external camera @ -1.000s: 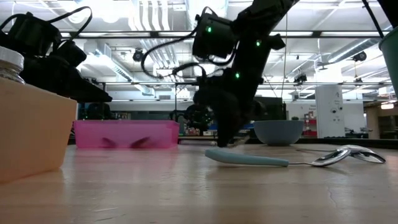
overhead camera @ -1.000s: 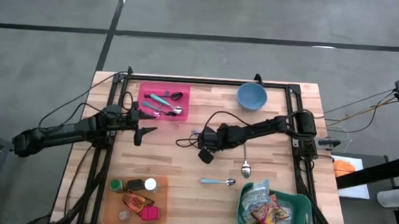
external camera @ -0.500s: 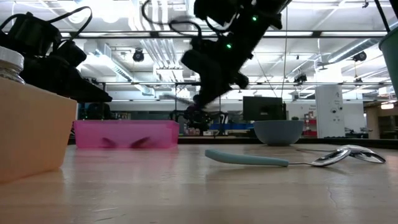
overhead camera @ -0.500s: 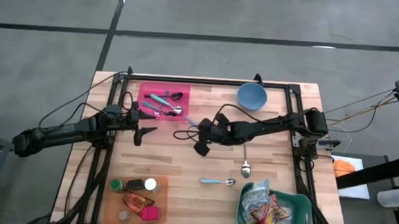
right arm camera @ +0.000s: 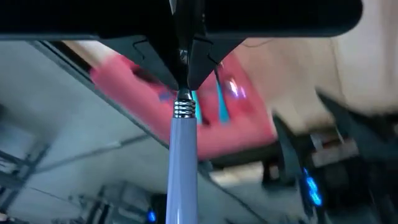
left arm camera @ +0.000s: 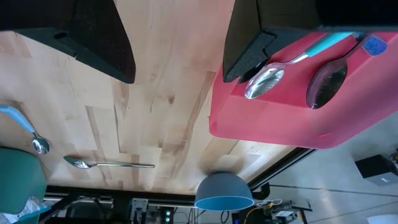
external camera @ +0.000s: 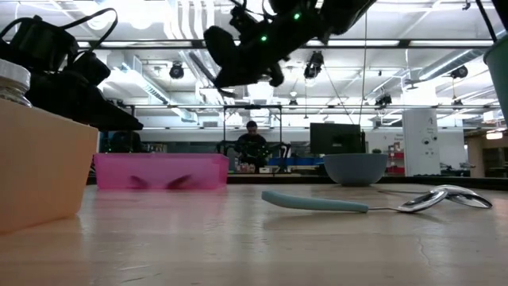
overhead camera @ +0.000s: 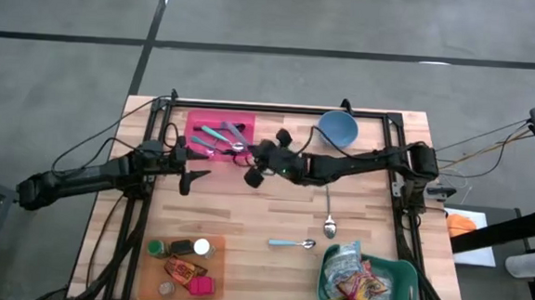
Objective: Pick & Place Food Item
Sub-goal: Put the purple spoon into the pink bin
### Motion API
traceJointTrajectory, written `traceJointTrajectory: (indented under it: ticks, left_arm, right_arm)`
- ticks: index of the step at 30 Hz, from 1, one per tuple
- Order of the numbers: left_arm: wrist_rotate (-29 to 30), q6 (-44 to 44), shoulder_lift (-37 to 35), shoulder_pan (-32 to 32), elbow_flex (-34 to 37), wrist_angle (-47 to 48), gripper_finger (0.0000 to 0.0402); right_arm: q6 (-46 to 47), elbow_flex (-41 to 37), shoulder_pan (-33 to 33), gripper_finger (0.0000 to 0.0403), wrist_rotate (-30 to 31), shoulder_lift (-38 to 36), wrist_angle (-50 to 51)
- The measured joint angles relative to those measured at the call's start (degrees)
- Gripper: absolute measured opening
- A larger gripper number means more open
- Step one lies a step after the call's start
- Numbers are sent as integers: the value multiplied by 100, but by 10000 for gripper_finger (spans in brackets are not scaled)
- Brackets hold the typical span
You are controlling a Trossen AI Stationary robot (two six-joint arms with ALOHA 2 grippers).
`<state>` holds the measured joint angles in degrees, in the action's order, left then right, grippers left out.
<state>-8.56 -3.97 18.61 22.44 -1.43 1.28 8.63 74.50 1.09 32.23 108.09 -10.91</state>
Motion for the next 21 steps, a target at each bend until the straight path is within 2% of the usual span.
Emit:
traceJointTrajectory:
  ticks: [3,6,10,18,21]
  left_arm:
    - [1,0,0,0,1,0,243]
    - [1,0,0,2,2,0,243]
    - [2,-2,0,2,0,0,243]
    - [2,0,0,2,0,0,243]
    - [2,-1,0,0,0,0,243]
  right_arm:
    - [-145,0,209,17,-380,184,-731]
    - [-522,-4,365,17,-404,501,-1634]
    - [-587,47,556,17,-460,949,-2532]
    - [-266,846,892,17,-1028,1855,-2458]
    - [-165,1196,945,17,-1040,2100,-1887]
